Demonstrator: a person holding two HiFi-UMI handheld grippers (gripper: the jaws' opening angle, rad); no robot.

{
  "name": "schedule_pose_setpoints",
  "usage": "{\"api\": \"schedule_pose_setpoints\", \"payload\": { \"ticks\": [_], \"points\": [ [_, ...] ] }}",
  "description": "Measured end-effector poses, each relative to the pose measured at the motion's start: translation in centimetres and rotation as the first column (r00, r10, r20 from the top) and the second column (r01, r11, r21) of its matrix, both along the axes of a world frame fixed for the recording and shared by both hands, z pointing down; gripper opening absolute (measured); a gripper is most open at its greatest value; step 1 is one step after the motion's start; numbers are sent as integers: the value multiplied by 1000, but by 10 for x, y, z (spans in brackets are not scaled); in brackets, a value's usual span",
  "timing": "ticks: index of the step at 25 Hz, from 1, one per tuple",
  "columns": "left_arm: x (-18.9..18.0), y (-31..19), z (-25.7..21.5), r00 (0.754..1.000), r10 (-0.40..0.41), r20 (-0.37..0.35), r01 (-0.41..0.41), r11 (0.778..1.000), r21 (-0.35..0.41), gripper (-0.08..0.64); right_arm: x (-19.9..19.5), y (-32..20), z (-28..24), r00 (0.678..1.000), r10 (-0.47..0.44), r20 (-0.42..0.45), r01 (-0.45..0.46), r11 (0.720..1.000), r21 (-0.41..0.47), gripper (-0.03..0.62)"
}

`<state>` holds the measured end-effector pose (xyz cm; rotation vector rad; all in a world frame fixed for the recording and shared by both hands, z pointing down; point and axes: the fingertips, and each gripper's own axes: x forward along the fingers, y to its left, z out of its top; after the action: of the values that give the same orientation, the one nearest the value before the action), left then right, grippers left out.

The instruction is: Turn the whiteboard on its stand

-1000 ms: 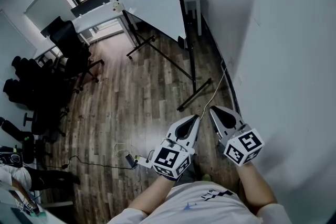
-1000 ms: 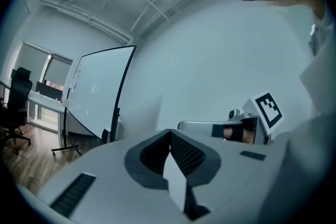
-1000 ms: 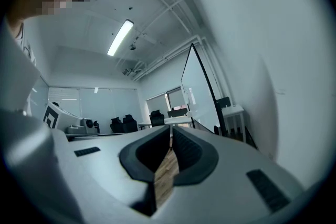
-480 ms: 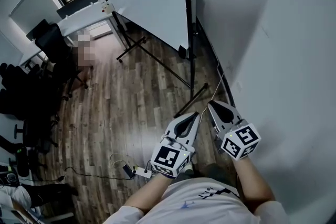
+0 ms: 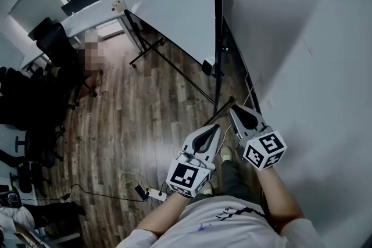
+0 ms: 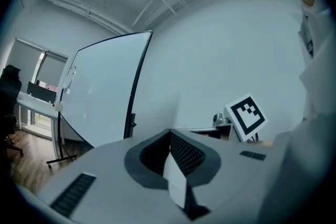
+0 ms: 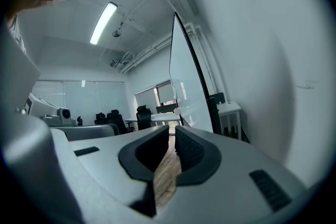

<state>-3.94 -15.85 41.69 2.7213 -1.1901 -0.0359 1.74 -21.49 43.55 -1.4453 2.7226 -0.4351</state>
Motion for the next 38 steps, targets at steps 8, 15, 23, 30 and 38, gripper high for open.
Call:
{"api": "schedule_pose_setpoints", "payload": {
  "ticks": [8, 15, 23, 30, 38],
  "points": [
    [22, -104, 0, 994, -107, -24, 107, 994, -5, 12, 16, -103, 22, 997, -76, -14, 76, 997, -29, 30],
    [36, -175, 15, 978, -207, -21, 207, 978, -3, 12, 28, -172, 73, 989, -140, -45, 135, 986, -93, 108],
    [28, -215, 44, 956, -292, 0, 292, 955, -53, 12, 24, -233, 140, 989, -120, -84, 106, 981, -164, 219],
    [13, -212, 66, 944, -330, 1, 329, 939, -103, 12, 6, -272, 133, 995, -70, -69, 65, 996, -67, 247],
    [0, -202, 75, 944, -331, 5, 329, 935, -134, 12, -3, -295, 124, 993, -27, -117, 25, 1000, -15, 241]
  ]
}}
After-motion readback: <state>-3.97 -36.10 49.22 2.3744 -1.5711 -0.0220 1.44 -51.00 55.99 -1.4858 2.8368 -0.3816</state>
